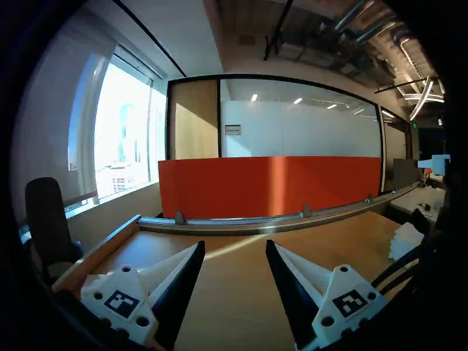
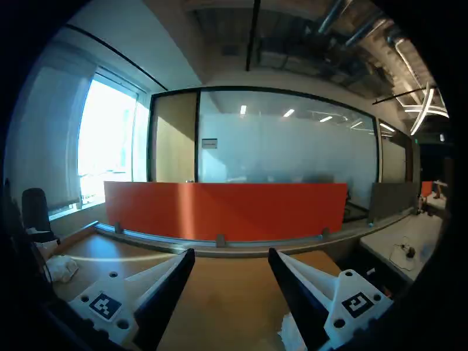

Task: Fold towel

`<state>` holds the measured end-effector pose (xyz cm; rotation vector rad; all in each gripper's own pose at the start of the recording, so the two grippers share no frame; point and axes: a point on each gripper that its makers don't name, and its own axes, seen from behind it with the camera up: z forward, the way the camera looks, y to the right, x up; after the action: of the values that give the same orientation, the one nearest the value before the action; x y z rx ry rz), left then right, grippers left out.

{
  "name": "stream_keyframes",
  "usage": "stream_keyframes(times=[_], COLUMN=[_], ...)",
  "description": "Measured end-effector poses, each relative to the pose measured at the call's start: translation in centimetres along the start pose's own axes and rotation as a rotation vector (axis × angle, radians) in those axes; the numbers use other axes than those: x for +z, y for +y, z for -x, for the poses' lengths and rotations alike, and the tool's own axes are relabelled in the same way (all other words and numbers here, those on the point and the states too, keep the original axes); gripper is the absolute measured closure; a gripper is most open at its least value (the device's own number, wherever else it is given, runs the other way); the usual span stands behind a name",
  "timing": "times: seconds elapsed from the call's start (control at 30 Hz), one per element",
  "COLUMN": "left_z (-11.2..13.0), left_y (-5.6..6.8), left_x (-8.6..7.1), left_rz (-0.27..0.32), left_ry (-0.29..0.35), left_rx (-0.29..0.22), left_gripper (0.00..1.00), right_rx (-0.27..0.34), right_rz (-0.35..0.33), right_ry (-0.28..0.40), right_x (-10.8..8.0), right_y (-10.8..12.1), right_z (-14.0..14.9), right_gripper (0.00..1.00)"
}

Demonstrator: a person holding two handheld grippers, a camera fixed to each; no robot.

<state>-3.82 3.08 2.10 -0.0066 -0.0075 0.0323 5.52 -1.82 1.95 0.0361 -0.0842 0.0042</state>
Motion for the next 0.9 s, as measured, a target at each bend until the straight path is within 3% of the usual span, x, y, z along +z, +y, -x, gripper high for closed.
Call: stream_keyframes(times=[0.47,0.9], left_z=[4.0,10.4], left_y=[-1.7,-2.9], left_x=[-1.0,-0.6], left_rz=[-0.027,-0.038], left_ry=[0.072,0.085], left_rx=[0.025,0.01], left_gripper=[0.24,0.24], right_rx=[0.026,-0.004], right_rz=[0.025,0.032], right_ry=[0.008,0.0], right_x=[-0.5,-0.1], right_y=[-1.0,-1.7], right_z=[2.2,7.0], right_gripper=[0.03,0.03])
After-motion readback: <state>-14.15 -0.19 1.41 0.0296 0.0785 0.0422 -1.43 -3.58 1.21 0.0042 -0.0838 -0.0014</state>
